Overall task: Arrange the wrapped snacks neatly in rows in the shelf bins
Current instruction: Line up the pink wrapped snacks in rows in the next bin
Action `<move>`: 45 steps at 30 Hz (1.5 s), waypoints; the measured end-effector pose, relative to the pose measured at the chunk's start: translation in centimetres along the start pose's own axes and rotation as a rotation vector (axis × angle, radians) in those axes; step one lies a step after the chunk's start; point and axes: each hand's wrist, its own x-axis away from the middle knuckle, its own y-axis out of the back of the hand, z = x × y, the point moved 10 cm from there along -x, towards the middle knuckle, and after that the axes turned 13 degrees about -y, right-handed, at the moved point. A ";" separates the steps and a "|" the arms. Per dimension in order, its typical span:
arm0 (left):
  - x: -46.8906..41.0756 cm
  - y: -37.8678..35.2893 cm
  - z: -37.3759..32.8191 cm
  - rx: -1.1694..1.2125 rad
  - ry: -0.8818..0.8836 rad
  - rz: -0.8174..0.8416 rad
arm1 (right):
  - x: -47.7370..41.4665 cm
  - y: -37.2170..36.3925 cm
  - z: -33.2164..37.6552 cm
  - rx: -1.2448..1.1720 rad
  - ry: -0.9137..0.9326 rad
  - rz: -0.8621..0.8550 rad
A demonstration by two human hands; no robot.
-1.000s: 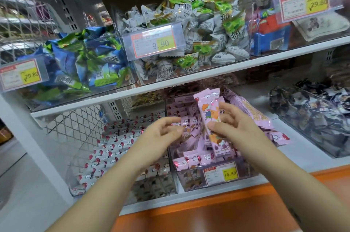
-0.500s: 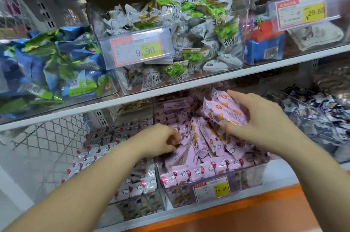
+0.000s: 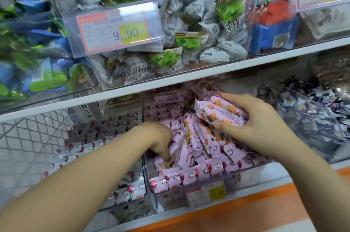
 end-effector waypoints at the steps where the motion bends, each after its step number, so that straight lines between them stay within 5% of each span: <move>1: 0.1 0.1 0.1 0.026 -0.010 -0.019 | 0.0 0.0 0.0 0.003 0.002 -0.002; 12: 5.1 4.9 2.6 0.383 -0.093 -0.584 | -0.1 -0.4 -0.2 0.050 0.003 -0.001; 20: 11.7 3.8 4.7 0.568 0.050 -1.171 | 0.1 -0.5 -0.3 0.055 -0.006 -0.005; 24: 12.2 3.0 5.7 0.653 0.135 -1.321 | 0.2 -0.4 -0.1 0.043 -0.018 0.001; 28: 10.4 3.2 6.4 0.652 0.169 -1.299 | 0.2 -0.3 -0.2 0.033 -0.023 0.001; 33: 6.0 3.0 5.4 0.536 0.085 -0.889 | 0.2 -0.3 -0.3 0.035 -0.028 0.003; 38: 5.5 2.7 4.9 0.430 0.047 -0.678 | 0.1 -0.4 -0.4 0.023 -0.025 0.004; 45: 8.5 5.3 1.6 0.289 -0.080 -0.798 | 0.1 -0.4 -0.4 0.024 -0.016 0.003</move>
